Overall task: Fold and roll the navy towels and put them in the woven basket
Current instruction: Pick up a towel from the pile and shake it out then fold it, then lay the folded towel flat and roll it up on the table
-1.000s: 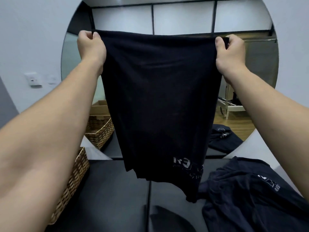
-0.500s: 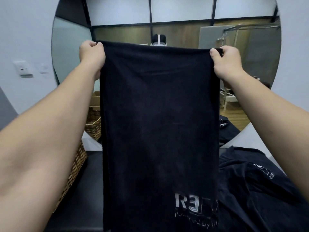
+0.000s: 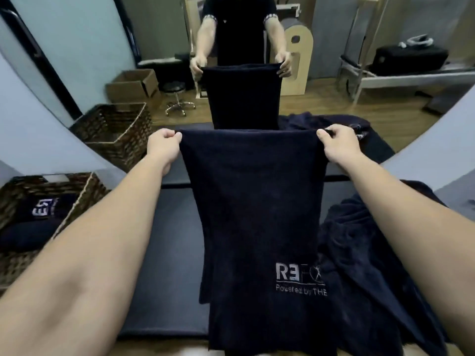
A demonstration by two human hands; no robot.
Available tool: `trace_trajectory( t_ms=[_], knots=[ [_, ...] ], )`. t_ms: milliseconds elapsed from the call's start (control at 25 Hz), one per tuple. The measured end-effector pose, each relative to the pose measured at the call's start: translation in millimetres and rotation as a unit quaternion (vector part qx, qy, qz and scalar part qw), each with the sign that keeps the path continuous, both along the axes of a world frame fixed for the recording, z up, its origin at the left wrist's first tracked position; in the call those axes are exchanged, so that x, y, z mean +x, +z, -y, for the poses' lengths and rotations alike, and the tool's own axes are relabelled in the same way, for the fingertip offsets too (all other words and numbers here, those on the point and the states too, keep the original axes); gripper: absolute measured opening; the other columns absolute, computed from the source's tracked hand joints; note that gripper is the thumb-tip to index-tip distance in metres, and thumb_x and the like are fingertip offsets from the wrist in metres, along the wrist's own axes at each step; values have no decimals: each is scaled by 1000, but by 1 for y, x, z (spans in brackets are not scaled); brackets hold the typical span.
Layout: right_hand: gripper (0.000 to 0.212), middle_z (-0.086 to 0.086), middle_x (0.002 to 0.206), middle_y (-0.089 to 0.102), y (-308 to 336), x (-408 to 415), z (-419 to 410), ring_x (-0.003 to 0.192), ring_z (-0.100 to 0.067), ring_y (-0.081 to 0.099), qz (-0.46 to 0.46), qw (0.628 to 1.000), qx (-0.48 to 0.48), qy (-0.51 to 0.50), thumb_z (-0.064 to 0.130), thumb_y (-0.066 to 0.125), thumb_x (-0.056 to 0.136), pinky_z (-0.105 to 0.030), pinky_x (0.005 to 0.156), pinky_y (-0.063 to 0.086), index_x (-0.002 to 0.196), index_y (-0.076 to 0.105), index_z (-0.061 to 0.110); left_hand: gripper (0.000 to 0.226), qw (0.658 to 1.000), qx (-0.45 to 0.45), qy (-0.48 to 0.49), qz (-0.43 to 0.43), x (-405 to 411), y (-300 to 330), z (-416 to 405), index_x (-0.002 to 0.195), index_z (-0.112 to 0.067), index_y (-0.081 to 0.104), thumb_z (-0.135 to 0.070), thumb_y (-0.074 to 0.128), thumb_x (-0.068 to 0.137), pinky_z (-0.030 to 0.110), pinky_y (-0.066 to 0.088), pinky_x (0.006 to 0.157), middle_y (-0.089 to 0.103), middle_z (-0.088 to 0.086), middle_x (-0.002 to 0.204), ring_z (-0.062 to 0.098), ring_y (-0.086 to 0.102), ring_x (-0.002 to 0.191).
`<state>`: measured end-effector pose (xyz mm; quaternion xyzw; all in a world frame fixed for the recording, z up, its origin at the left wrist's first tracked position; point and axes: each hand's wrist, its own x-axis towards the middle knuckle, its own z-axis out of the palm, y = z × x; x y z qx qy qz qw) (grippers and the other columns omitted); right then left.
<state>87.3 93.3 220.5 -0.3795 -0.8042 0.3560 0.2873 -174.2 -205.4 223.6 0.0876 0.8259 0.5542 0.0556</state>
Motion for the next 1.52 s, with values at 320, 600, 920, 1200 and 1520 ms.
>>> trace_trajectory(
  t_ms=[320,600,920,1200,1520],
  knots=[
    [26,-7,84,67,-141,-80,-67,83,-25,61,84,994,-56,-34,32,62,97,-32,74,43,101,76,10,8,986,-70,-38,147,-69,-136,-69,109,-16,51,-22,45,107,19,29,36,74,1,78,11,54,39],
    [17,1,66,72,-190,-131,-109,61,-16,68,50,971,-219,-87,27,56,99,-24,51,46,89,69,22,14,978,-29,-58,198,-115,-190,-129,122,-21,41,-23,40,109,25,39,51,75,0,87,15,73,60],
    [33,-3,104,70,-235,-154,-125,102,-15,69,-33,938,-332,-98,13,52,103,-26,88,55,135,59,11,11,970,44,-70,230,-129,-230,-179,117,-23,44,-18,42,108,21,54,74,72,7,120,12,71,100],
    [48,-4,160,38,-287,-145,-89,148,-20,35,194,966,-144,93,30,56,101,-36,122,27,148,50,19,61,976,-111,-174,64,-70,-297,-175,151,-24,29,-7,54,97,39,40,112,47,4,145,21,46,133],
    [67,-6,170,4,-332,-158,-69,155,-32,3,423,876,95,211,41,46,104,-47,122,23,160,18,17,65,819,-404,-358,-194,-53,-347,-200,158,-17,27,-35,51,101,45,16,126,23,1,166,24,11,156]
  ],
)
